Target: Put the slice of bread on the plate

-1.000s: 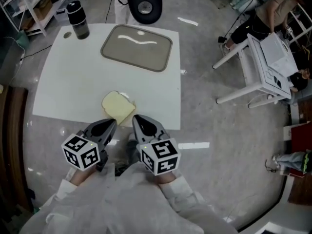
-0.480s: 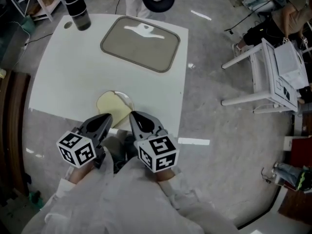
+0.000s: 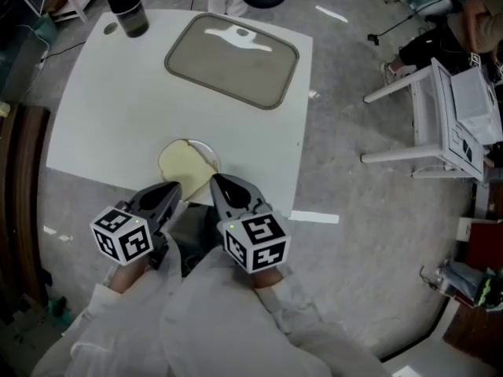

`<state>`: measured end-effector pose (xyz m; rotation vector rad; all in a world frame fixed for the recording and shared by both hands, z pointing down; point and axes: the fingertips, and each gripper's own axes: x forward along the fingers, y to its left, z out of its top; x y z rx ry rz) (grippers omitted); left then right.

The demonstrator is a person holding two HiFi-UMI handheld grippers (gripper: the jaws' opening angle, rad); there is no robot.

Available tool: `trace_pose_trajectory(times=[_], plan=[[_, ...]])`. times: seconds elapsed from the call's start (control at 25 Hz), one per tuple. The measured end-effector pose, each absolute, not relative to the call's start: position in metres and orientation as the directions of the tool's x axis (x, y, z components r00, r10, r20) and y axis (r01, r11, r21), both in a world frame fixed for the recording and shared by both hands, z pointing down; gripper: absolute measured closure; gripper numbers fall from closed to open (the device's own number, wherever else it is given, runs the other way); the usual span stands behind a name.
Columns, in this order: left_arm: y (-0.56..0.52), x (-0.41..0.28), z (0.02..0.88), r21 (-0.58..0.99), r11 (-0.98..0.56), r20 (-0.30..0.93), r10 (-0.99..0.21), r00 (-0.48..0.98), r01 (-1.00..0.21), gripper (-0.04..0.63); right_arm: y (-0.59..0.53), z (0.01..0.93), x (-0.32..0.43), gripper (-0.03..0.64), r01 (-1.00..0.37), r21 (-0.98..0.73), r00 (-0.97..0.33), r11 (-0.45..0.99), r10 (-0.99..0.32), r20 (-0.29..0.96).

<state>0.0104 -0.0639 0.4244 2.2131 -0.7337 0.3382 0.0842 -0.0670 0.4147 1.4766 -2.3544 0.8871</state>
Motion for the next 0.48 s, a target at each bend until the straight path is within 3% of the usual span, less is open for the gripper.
trace_pose_trajectory(times=[0.48], plan=[[-0.078,-0.01,0.448,0.631,-0.452,0.497,-0.389,0.776,-0.631,0.586,-0.081,0.433,0.09,0.601,-0.883,-0.388,-0.448,0.264,-0.72,0.53]])
